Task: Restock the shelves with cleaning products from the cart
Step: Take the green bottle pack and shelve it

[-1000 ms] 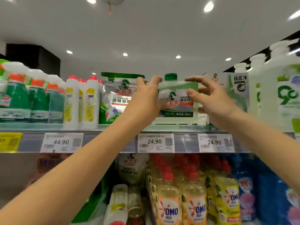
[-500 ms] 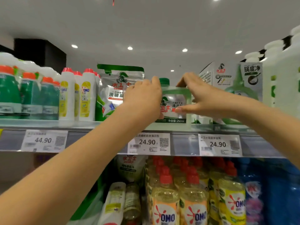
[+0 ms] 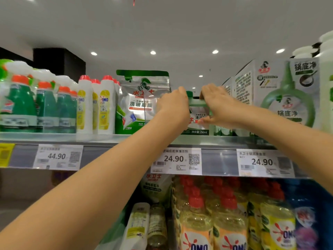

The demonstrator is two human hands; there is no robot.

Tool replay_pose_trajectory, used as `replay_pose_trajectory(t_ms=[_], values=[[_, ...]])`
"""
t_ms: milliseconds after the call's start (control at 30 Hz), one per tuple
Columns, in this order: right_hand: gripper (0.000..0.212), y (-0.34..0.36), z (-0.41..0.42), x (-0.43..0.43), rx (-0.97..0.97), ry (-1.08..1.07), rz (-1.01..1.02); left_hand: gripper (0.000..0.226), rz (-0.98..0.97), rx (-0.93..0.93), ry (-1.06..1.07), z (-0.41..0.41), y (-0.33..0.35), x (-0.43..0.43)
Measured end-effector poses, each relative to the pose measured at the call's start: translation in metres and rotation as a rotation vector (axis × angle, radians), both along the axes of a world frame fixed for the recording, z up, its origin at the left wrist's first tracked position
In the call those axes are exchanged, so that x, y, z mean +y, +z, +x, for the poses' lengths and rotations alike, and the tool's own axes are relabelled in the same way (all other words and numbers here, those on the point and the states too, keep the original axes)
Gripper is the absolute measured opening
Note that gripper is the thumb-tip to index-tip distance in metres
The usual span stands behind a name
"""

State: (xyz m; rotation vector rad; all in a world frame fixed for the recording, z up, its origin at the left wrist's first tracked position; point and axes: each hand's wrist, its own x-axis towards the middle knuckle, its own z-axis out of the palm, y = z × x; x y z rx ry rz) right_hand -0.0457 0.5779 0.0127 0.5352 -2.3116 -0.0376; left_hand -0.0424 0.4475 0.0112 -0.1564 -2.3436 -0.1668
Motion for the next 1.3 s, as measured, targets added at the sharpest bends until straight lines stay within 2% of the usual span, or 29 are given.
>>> replay_pose_trajectory(t_ms=[300, 500, 567, 667, 733, 800, 867, 1067, 1300], values=[[0.059, -0.003, -0.002, 0.001, 0.042, -0.007, -0.018, 0.05, -0.012, 0.029, 0.013, -0.003, -0.002, -0.002], [0.065, -0.001, 0.017, -0.004, -0.105, 0.023, -0.126, 0.055, -0.049, -0.03, -0.064, 0.005, -0.004, -0.007], [0.07, -0.002, 0.03, -0.006, -0.141, 0.053, -0.168, 0.065, -0.031, -0.108, -0.11, 0.008, -0.003, -0.011], [0.067, -0.008, 0.051, -0.005, -0.042, 0.115, -0.236, 0.087, 0.039, -0.153, -0.171, 0.02, 0.001, -0.009], [0.054, -0.013, 0.067, -0.002, 0.052, 0.193, -0.324, 0.077, 0.138, -0.026, -0.278, 0.034, 0.0, -0.005], [0.042, -0.021, 0.083, 0.003, 0.109, 0.282, -0.401, 0.055, 0.21, 0.112, -0.393, 0.051, -0.006, -0.004], [0.033, -0.033, 0.099, 0.01, 0.12, 0.364, -0.458, 0.037, 0.295, 0.165, -0.52, 0.072, -0.019, -0.008], [0.017, -0.073, 0.135, 0.023, 0.04, 0.503, -0.594, 0.018, 0.538, 0.077, -0.727, 0.119, -0.063, -0.011], [0.01, -0.121, 0.162, 0.028, -0.127, 0.683, -0.752, 0.009, 0.669, -0.028, -0.762, 0.163, -0.121, -0.012]])
